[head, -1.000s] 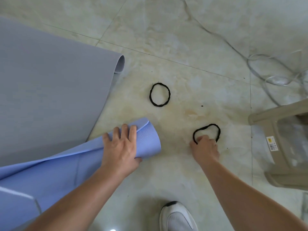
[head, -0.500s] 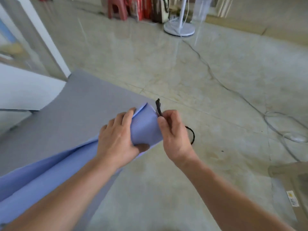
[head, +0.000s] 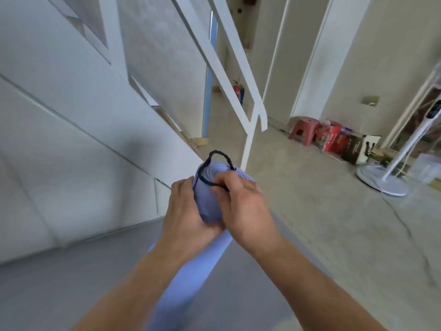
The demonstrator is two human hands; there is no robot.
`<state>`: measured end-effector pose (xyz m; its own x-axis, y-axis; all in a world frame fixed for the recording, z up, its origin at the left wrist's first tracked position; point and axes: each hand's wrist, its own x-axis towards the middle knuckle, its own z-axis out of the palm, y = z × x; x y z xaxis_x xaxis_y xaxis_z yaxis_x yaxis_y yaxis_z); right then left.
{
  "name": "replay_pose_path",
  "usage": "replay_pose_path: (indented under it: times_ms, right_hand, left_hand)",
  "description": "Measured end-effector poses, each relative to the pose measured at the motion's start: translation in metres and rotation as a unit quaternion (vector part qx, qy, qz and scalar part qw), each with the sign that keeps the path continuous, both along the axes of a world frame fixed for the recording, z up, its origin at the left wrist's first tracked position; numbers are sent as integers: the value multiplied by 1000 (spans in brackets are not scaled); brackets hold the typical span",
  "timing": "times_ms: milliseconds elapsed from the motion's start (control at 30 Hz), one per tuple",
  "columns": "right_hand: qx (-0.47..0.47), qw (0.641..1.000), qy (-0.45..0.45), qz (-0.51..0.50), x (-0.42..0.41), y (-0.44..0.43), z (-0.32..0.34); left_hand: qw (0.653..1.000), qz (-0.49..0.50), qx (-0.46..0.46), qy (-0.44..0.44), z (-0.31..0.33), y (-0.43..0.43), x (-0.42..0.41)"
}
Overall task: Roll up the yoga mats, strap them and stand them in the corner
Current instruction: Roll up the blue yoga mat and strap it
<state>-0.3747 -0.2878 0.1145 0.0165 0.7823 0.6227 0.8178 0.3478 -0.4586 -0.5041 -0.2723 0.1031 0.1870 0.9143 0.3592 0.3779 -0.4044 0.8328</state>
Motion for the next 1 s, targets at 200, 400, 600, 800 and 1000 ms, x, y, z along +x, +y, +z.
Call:
replay_pose_path:
  times_ms: [200, 400, 600, 800, 1000]
  right_hand:
    - [70, 995, -44, 56, -73, 26, 15]
    - [147, 981, -86, 96, -106, 40, 16]
    - [86, 981, -118, 125, -123, 29, 15]
    - [-59, 977, -104, 178, -106, 11, 48]
    - [-181, 958, -220, -32, -80, 32, 83]
  left_hand:
    - [950, 69, -245, -181, 38, 43, -94]
    - [954, 128, -257, -82, 67, 50, -125]
    - [954, 159, -251, 21, 79, 55, -135]
    - [960, 174, -183, 120, 79, 44, -123]
    - [966, 174, -137, 133, 71, 34, -107]
